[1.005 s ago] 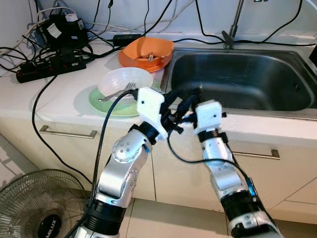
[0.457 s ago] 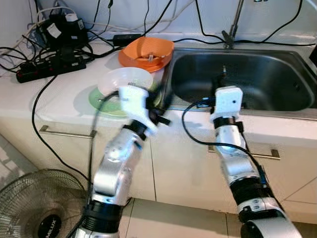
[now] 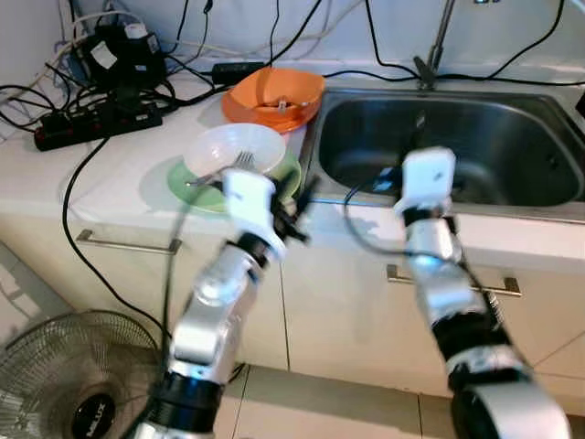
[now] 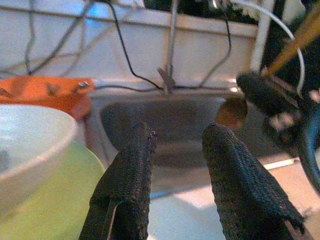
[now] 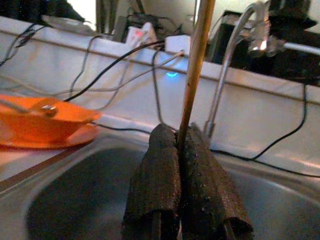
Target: Kitchen organization
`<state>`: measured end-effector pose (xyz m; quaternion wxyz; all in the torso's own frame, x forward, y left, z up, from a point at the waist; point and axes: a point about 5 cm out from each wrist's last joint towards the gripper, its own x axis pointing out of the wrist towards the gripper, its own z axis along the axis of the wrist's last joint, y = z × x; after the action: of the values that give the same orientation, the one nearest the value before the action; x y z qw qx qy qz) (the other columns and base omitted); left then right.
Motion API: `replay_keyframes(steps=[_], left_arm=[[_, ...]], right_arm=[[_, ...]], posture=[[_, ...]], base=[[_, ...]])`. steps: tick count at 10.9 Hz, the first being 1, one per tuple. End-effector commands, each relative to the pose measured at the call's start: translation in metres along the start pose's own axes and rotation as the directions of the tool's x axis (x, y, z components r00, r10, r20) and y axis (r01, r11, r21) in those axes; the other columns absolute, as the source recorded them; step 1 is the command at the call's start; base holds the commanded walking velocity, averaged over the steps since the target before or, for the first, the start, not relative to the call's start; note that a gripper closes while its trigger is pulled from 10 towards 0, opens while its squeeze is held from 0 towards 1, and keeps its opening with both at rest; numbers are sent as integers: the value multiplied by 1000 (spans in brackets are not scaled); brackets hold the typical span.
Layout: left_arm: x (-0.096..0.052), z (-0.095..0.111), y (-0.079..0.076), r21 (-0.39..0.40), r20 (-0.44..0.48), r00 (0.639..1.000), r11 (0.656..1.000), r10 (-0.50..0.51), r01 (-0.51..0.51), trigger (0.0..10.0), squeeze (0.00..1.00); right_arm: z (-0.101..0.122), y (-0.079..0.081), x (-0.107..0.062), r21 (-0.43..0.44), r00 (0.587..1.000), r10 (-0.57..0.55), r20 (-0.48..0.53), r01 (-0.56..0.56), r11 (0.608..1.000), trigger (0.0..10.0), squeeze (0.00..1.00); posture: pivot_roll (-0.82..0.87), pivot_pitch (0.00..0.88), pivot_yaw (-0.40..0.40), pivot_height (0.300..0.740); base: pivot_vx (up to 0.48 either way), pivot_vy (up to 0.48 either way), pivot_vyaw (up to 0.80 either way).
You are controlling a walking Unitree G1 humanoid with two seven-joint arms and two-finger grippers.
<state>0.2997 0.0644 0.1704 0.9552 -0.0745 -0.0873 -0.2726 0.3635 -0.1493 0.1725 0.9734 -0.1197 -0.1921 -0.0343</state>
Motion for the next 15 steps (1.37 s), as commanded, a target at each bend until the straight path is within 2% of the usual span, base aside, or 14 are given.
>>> replay_keyframes(steps=[1, 3, 5, 9, 15], left_arm=[[-1, -8, -2, 13, -54, 998, 1000, -26, 27, 10000, 0], [-5, -23, -7, 22, -115, 992, 998, -58, 61, 10000, 0], [-7, -28, -6, 31, -137, 988, 997, -67, 72, 10000, 0], [-8, -33, -8, 40, -156, 985, 996, -78, 85, 10000, 0], [-8, -34, -9, 48, -167, 983, 995, -81, 90, 10000, 0]], right_arm=[[1, -3, 5, 1, 1000, -12, -6, 12, 1000, 10000, 0], [-3, -6, 12, -9, 999, 1, -38, -2, 1000, 10000, 0], [-11, -9, 16, -16, 996, 6, -94, -8, 1000, 10000, 0], [-27, -11, 15, 3, 976, 22, -215, -22, 1000, 10000, 0], [-34, -5, 12, 1, 960, 65, -271, -67, 998, 10000, 0]], posture=[[76, 0, 84, 740], [78, 0, 82, 740], [83, 0, 84, 740], [89, 0, 81, 740], [101, 0, 79, 740]], base=[[0, 0, 0], [0, 0, 0], [0, 0, 0], [0, 0, 0], [0, 0, 0]])
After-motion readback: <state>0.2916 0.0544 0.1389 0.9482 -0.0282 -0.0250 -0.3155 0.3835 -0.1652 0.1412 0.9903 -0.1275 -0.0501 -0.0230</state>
